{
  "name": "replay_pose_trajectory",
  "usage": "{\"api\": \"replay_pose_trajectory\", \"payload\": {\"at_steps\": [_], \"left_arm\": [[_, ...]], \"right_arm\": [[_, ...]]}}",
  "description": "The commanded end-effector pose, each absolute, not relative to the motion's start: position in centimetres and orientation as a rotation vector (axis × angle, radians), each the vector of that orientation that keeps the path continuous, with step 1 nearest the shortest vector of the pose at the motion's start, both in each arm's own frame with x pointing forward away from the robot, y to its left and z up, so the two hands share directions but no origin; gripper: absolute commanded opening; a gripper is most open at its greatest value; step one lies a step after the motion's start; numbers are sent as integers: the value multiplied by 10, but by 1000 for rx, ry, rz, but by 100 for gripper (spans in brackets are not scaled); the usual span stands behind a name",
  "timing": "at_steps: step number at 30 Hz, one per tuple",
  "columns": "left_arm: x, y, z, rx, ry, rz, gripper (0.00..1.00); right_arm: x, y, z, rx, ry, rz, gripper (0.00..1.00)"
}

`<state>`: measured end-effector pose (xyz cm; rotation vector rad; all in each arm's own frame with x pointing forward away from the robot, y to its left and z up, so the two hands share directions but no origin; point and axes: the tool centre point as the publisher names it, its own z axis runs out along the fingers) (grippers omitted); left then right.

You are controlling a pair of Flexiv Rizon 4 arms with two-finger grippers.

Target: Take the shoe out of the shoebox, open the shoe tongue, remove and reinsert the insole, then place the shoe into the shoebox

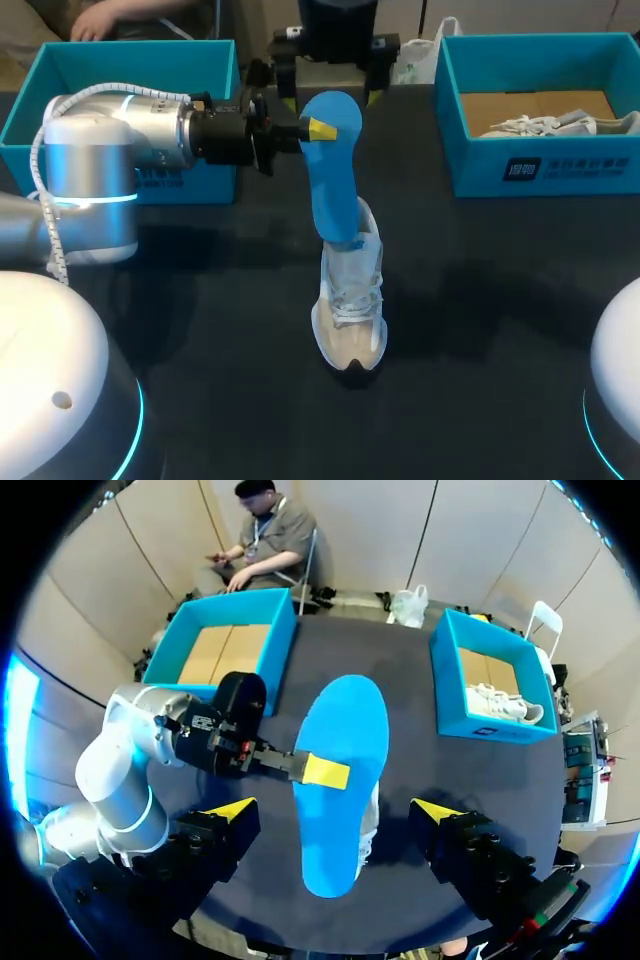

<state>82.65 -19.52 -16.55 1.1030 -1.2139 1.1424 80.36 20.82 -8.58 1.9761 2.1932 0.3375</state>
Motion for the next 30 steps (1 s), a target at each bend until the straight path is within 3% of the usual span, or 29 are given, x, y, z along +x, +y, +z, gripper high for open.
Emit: {"api": "replay_pose_trajectory", "payload": {"at_steps": [1,30], "left_arm": [[827,-195,-166,1102,-1216,1140,0],[827,-195,-166,1102,-1216,1140,0]], "right_arm": [[803,189,-88,2014,2231,474,100],[799,151,-89,2129,2360,1512,100]]}}
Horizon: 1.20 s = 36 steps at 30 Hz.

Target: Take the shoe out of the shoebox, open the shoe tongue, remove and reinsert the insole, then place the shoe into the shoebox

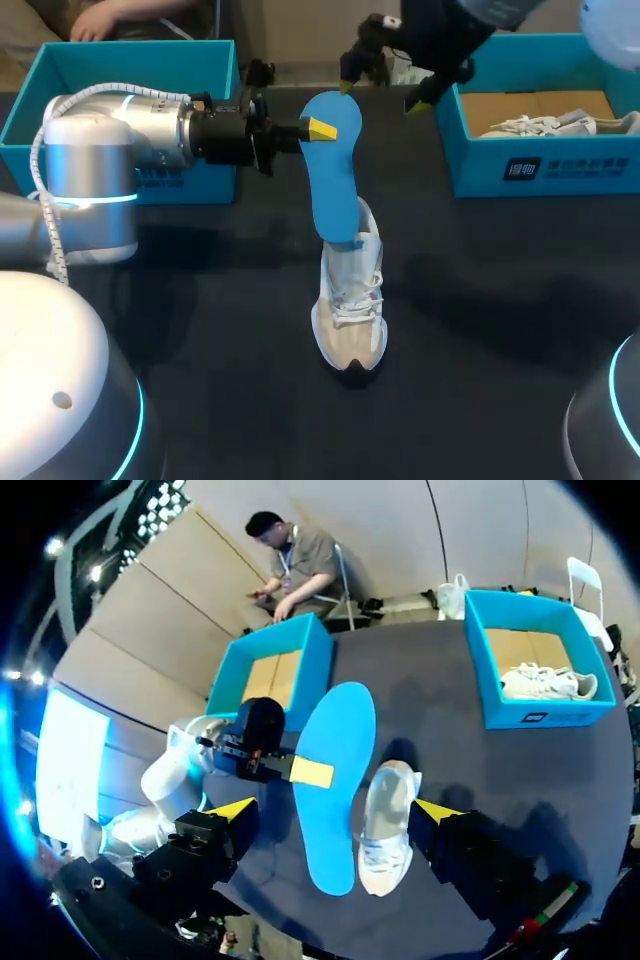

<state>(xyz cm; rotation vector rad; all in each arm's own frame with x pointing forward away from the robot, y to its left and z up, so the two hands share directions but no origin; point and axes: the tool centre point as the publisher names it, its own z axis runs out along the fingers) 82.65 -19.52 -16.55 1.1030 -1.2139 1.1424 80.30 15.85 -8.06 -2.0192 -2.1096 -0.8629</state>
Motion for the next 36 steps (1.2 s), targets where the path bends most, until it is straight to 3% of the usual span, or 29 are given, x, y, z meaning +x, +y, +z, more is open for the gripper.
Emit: {"api": "replay_pose_trajectory", "payload": {"at_steps": [1,18,36], "left_arm": [[827,-195,-166,1102,-1216,1140,0],[827,-195,-166,1102,-1216,1140,0],[827,-195,-166,1102,-1216,1140,0]], "right_arm": [[800,151,-90,-1656,-1834,-1210,100],[809,145,-91,-1353,-1649,-1470,100],[809,142,-99,-1317,-1642,-1453,100]]}}
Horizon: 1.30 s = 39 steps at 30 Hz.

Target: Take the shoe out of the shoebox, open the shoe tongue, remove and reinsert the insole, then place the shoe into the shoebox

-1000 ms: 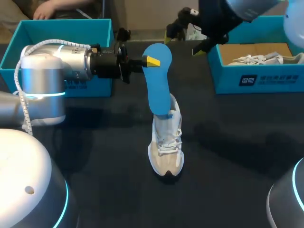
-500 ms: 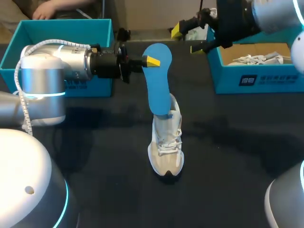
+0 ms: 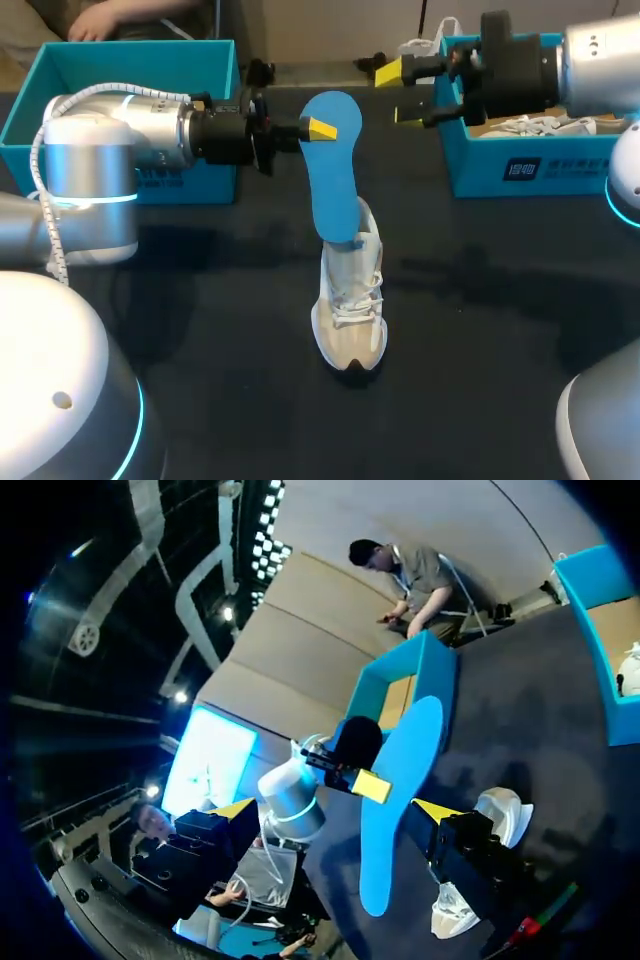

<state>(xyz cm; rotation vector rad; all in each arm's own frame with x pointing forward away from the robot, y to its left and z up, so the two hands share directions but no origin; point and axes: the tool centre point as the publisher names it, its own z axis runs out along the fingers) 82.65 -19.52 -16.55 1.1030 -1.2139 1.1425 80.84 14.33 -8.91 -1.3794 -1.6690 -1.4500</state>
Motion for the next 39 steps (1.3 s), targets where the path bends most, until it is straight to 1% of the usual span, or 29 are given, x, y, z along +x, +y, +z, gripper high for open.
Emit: {"api": "replay_pose_trajectory", "payload": {"at_steps": [1,9,18,31,39], "left_arm": [[827,-195,-166,1102,-1216,1140,0],[827,-195,-166,1102,-1216,1140,0],[827,-195,-166,1102,-1216,1140,0],[827,-195,-166,1102,-1216,1140,0],[827,-195,-166,1102,-1216,1140,0]], "right_arm": [[809,141,-102,-1303,-1646,-1444,100],[809,135,-128,-1190,-1590,-1359,100],[813,120,-152,-1221,-1529,-1290,100],[813,106,-159,-1165,-1505,-1202,100],[815,104,-162,-1183,-1471,-1233,100]]}}
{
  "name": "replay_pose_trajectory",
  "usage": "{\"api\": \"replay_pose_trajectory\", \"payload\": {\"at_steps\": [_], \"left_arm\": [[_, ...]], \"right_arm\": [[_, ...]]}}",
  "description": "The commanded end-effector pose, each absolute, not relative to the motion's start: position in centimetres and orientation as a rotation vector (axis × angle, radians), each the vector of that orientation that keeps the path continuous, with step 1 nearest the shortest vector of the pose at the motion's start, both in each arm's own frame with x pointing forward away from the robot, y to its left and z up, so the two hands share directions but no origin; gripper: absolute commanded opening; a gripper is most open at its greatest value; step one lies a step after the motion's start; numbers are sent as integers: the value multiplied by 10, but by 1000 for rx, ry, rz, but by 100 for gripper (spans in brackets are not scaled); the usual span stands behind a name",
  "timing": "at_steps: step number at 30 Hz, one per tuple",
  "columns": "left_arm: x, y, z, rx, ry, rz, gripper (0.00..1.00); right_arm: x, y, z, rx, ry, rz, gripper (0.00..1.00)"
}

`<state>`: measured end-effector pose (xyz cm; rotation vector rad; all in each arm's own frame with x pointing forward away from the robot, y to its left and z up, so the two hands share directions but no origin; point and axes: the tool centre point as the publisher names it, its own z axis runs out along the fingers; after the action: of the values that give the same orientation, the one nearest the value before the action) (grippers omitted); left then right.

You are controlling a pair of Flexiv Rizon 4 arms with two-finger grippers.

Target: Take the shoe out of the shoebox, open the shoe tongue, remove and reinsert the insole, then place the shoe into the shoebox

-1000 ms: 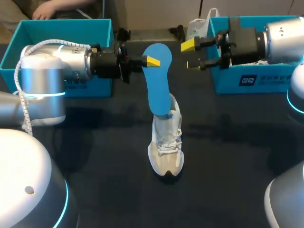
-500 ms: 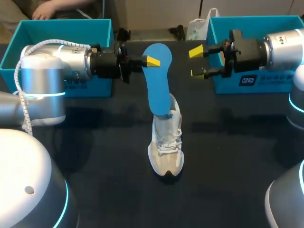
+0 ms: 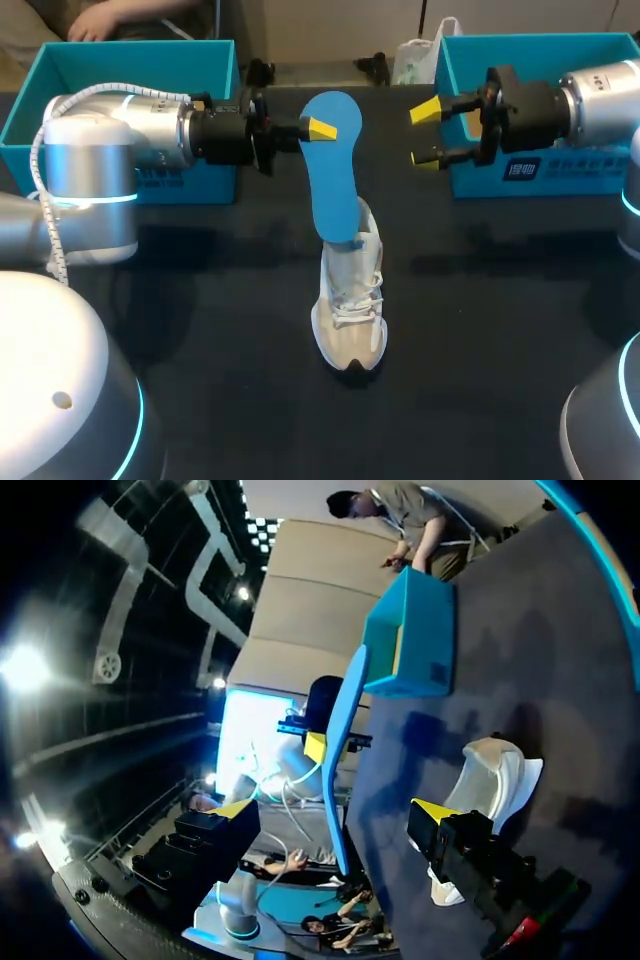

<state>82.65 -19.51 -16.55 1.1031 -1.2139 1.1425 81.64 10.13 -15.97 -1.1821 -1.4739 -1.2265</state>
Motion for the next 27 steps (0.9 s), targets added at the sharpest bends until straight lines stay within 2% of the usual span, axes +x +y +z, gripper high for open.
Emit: {"api": "replay_pose_trajectory", "payload": {"at_steps": [1,12,27], "left_arm": [[827,-195,-166,1102,-1216,1140,0],[828,-196,-162,1066,-1246,1165,0],[848,-188,-126,735,-1508,1522,0]], "right_arm": [[815,104,-162,-1183,-1471,-1233,100],[815,104,-162,-1183,-1471,-1233,100],[815,104,-162,-1183,-1471,-1233,100]]}}
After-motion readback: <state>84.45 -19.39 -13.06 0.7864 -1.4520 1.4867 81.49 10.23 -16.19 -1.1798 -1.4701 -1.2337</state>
